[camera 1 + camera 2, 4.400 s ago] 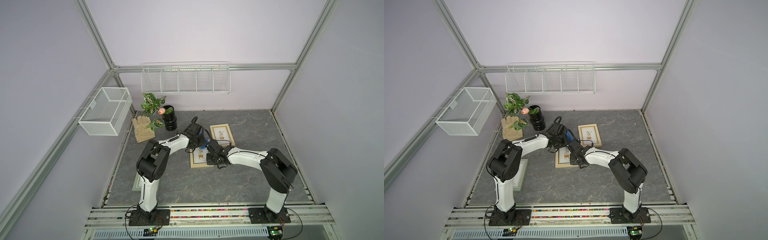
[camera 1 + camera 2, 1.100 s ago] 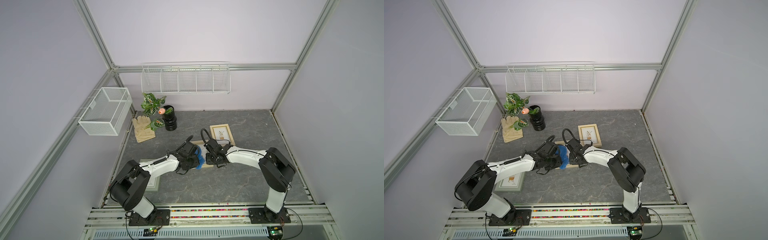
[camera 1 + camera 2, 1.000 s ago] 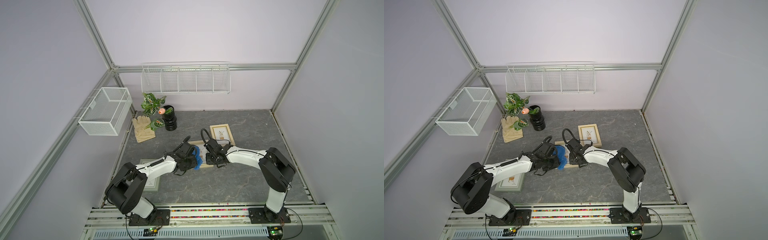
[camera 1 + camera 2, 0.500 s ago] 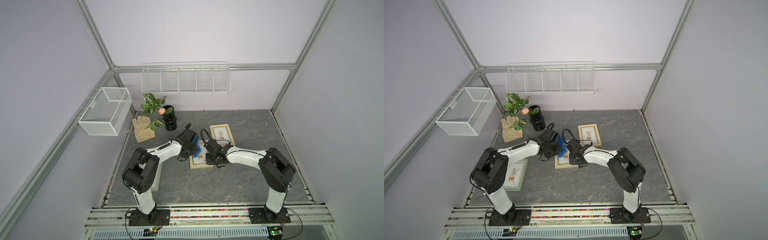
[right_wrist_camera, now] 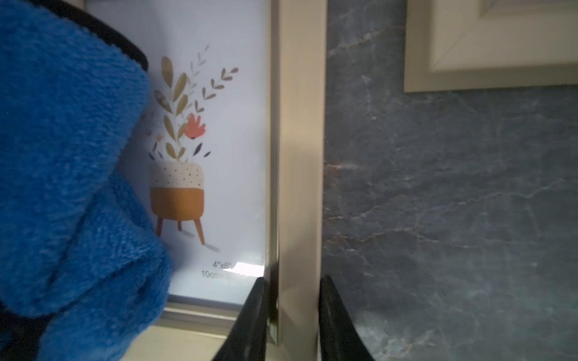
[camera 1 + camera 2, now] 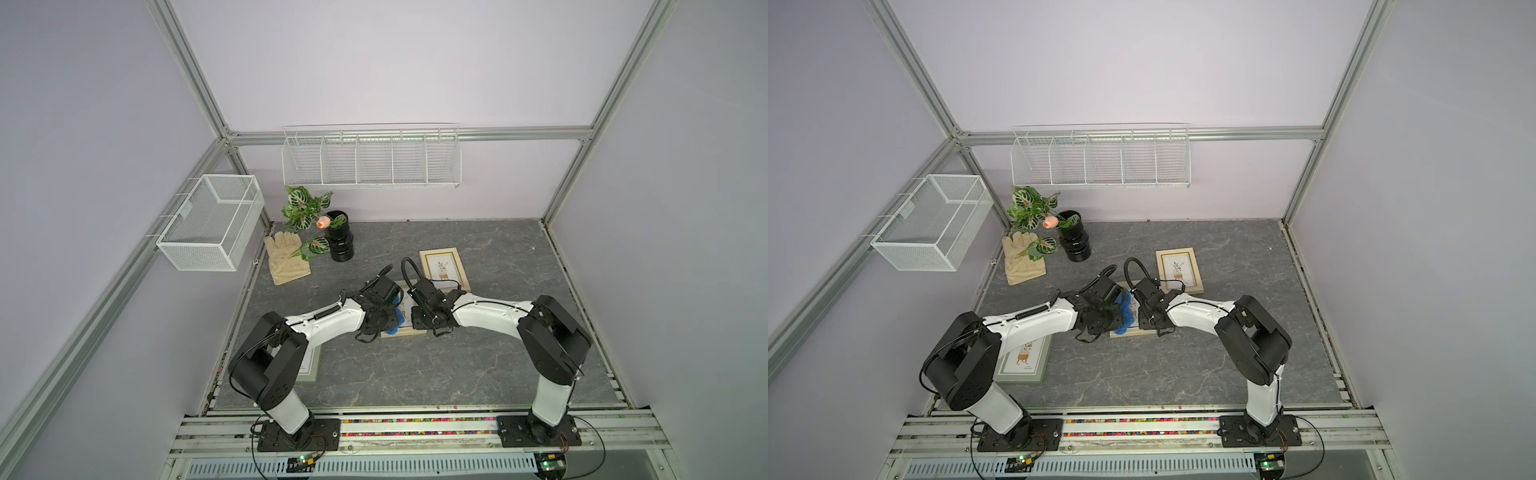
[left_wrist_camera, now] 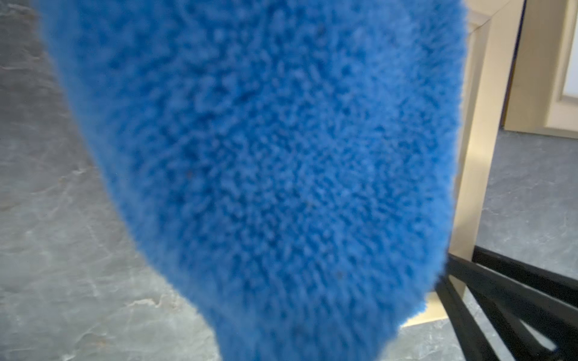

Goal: Wipe the picture frame with a cloth
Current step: Wipe the dirt from the picture frame.

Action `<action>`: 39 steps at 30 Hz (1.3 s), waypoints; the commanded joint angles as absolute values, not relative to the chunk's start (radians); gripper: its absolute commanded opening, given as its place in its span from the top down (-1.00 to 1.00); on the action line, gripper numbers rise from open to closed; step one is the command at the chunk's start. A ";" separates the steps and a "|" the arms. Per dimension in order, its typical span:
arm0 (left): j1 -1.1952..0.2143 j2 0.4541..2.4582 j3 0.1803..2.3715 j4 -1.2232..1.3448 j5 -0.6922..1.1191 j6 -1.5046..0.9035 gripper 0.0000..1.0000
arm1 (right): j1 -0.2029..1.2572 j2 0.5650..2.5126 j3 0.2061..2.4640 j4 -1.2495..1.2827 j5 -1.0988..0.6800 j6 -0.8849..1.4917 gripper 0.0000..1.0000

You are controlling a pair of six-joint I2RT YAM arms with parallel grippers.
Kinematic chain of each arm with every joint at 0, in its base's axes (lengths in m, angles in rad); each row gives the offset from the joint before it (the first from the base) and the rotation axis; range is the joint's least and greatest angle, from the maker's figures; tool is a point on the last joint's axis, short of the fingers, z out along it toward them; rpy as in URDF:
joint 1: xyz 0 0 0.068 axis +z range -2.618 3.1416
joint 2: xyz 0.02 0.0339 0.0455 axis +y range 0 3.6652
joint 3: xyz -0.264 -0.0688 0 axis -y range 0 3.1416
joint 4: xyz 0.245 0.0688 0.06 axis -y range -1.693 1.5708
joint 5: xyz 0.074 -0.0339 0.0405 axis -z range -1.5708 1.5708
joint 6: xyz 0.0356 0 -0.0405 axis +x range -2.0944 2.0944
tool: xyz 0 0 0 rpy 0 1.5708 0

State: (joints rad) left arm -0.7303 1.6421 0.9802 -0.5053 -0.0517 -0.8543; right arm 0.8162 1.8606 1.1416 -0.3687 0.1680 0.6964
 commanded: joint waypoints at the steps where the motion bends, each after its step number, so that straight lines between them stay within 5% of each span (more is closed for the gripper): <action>1: -0.687 1.669 1.010 -0.544 -0.089 -0.871 1.00 | 0.818 1.898 1.104 -0.471 0.183 0.715 0.50; 12: -0.651 1.951 1.402 -0.518 0.000 -0.779 1.00 | 0.822 1.879 1.085 -0.461 0.193 0.721 0.50; 17: -0.652 2.017 1.429 -0.440 0.078 -0.809 1.00 | 0.823 1.873 1.088 -0.461 0.197 0.721 0.50; 28: -0.517 1.870 1.247 -0.478 -0.057 -0.749 1.00 | 0.824 1.867 1.077 -0.460 0.199 0.721 0.50; 39: -0.647 2.082 1.498 -0.454 0.044 -0.773 1.00 | 0.824 1.872 1.079 -0.460 0.200 0.725 0.49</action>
